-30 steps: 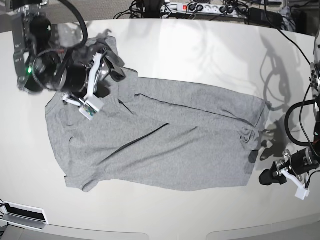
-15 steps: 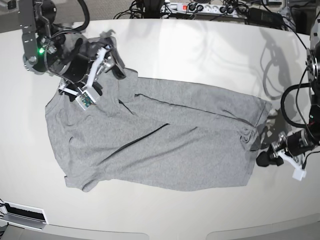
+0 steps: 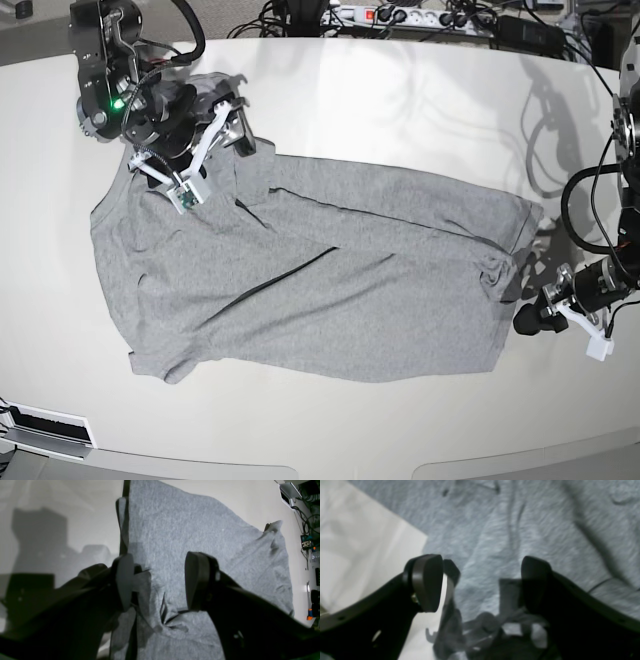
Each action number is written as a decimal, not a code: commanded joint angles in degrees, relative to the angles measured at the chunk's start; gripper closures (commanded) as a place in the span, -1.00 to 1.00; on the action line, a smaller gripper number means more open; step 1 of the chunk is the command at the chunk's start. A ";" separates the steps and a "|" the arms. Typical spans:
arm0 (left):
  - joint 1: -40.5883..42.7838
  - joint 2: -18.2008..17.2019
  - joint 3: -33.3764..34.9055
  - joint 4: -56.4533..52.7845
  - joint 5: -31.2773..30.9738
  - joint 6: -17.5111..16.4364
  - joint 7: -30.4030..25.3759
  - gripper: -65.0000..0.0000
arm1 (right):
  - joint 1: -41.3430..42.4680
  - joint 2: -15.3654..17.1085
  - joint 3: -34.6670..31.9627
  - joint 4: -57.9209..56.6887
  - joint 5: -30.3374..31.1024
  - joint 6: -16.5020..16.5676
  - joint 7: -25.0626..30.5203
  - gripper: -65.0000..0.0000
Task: Layout the t-shirt on the table in an organized manner, then fold the t-shirt properly
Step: 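Grasp the shoulder with the right gripper and pull it outward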
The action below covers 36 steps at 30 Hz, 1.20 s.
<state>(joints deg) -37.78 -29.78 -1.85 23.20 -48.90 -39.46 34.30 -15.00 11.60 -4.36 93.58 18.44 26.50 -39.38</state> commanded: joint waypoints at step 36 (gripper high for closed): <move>-5.46 -5.03 -0.15 0.85 -1.14 -0.54 -0.66 -0.04 | -15.58 9.18 0.26 30.86 17.70 13.50 -20.06 1.00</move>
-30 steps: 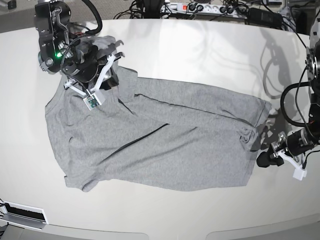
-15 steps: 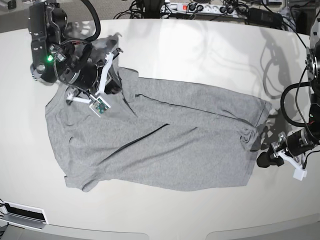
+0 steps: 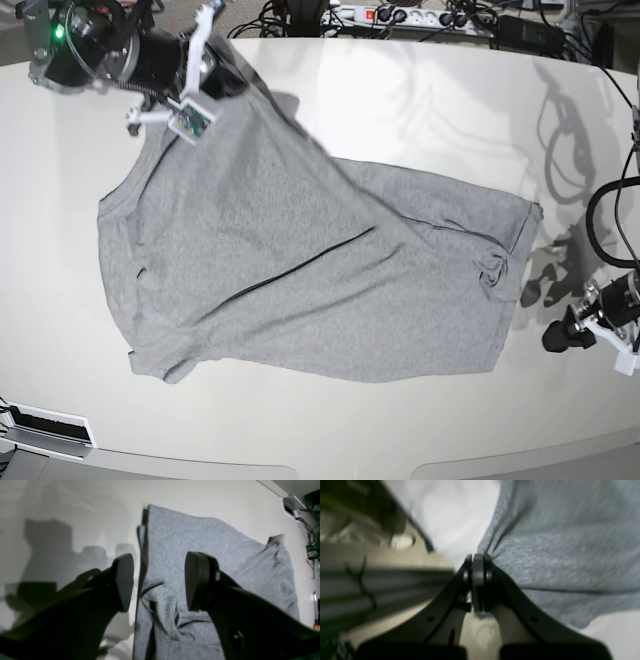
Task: Layout the t-shirt on the table in an organized manner, then fold the t-shirt properly
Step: 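Grasp the shoulder with the right gripper and pull it outward, then grasp the shirt edge near the left gripper with the left gripper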
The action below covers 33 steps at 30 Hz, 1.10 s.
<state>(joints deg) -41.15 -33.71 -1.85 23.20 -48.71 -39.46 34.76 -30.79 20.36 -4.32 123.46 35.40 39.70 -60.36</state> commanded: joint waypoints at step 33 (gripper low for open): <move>11.85 -0.50 -14.03 0.85 -18.53 -0.54 21.09 -0.04 | 1.27 6.16 0.22 0.92 -8.68 -4.83 11.74 -0.32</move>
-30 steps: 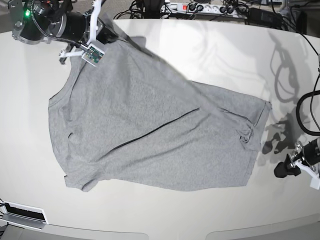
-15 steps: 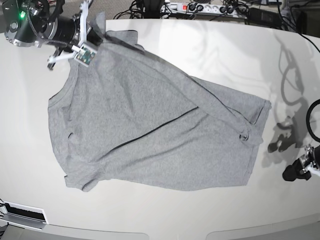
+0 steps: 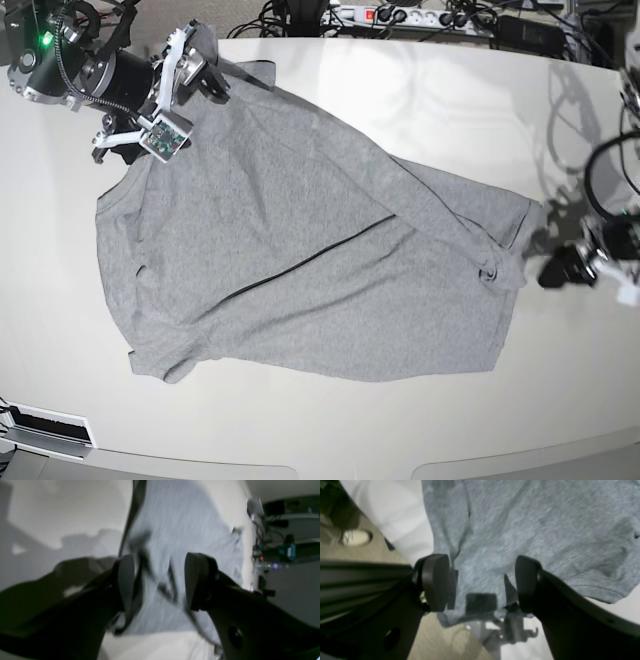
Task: Layout the t-shirt on the table in an organized manner, then fold the t-shirt properly
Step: 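Grasp the shirt edge near the left gripper with the left gripper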
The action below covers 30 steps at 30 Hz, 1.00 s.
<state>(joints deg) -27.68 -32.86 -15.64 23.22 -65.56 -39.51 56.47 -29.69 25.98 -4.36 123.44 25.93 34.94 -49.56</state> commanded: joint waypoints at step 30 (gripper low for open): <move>-1.70 8.44 -0.24 1.31 9.90 -0.49 -16.44 -0.04 | 0.02 0.55 0.28 0.94 0.81 -0.07 0.94 -0.32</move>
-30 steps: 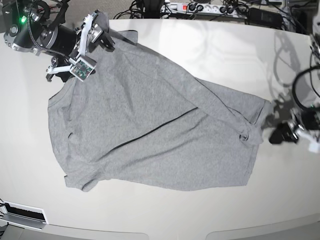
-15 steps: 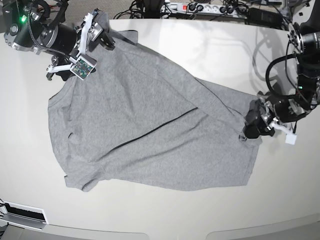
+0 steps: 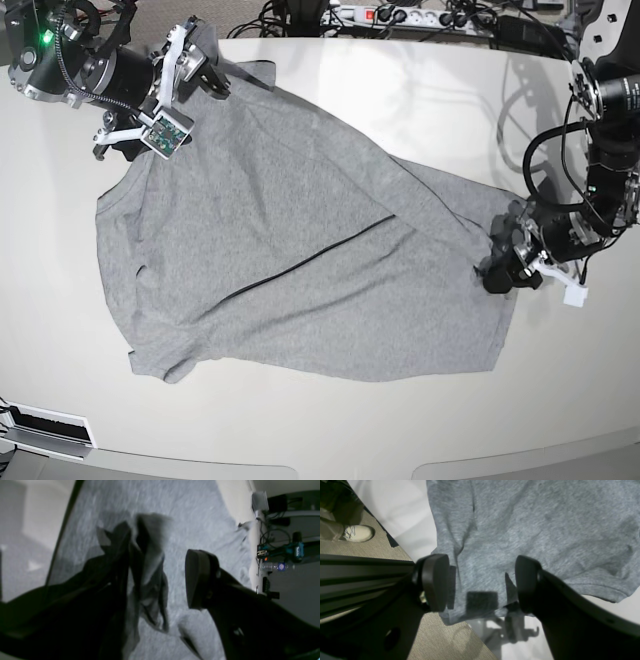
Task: Layout the t-shirt on the table in an organized manner, then fold the t-shirt properly
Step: 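Grasp the shirt edge near the left gripper with the left gripper, then pull the shirt edge outward with the left gripper to flatten it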
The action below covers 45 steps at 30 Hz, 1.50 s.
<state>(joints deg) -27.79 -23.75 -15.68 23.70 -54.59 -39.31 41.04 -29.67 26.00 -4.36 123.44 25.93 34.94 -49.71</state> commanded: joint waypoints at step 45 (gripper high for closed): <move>10.82 -9.29 0.02 11.21 -30.41 -0.69 38.96 1.00 | 3.15 0.50 0.28 0.94 -6.71 -10.73 7.50 -0.32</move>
<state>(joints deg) -16.03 -31.59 -15.44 34.15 -83.61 -39.72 79.55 -26.65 25.87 -4.36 123.44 18.61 24.47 -43.51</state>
